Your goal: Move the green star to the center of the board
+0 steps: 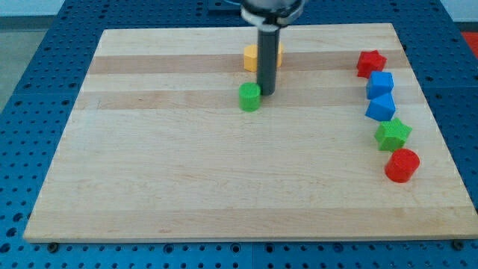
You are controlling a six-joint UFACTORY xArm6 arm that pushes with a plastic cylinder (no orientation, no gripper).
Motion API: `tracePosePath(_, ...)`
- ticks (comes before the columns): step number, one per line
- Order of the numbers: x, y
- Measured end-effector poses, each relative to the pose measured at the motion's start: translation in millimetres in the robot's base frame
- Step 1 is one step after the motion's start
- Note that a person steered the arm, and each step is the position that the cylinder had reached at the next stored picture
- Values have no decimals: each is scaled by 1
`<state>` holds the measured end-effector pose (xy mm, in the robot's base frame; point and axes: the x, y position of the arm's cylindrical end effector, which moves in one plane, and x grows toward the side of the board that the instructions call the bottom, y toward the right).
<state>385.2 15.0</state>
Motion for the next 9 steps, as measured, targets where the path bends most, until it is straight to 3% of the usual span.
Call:
tracePosePath(2, 24, -3)
tracePosePath(5, 184, 117)
tracePosePath(7, 198, 236)
tracePosePath(9, 162, 281)
